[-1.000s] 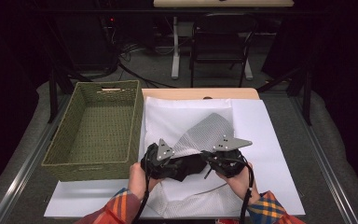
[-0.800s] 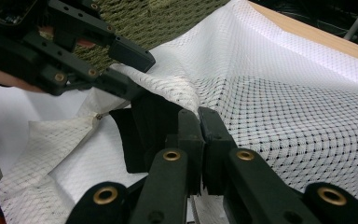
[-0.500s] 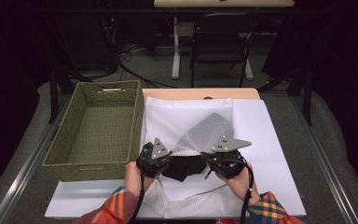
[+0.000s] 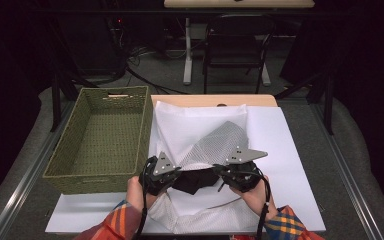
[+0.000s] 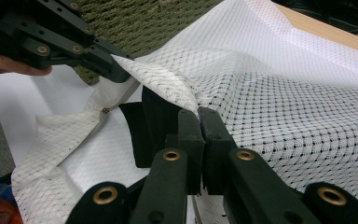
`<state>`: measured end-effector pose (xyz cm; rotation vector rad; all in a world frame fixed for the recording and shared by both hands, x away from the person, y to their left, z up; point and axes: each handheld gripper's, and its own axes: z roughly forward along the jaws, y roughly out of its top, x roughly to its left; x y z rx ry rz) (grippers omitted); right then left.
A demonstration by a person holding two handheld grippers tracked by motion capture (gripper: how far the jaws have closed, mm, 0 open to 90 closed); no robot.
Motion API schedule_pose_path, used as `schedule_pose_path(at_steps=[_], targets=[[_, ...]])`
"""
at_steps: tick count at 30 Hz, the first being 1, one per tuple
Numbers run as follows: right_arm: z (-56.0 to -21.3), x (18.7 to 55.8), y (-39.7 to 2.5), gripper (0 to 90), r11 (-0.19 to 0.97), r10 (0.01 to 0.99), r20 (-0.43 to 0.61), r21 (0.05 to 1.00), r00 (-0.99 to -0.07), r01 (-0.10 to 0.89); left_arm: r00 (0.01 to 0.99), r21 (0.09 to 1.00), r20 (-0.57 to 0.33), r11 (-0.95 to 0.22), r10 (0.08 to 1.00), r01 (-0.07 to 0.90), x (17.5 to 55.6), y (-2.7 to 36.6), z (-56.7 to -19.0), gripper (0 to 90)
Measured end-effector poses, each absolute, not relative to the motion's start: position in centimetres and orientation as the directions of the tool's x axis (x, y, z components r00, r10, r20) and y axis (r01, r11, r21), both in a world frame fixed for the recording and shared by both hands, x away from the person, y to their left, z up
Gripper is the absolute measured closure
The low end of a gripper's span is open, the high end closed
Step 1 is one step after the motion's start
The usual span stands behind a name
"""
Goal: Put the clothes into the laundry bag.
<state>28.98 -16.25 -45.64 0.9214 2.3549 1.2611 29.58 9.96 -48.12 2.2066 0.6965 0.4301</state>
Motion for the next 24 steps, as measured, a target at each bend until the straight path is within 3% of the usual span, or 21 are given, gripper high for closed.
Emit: schedule_pose_path(at_steps=[24], targets=[[-46.6, 28.4, -16.5, 88.5, 0.450, 0.633, 0.051, 0.787, -0.772, 0.421, 0.831, 0.721, 0.099, -0.615, 0.547, 0.319, 28.3, 10.0, -48.5, 88.9]])
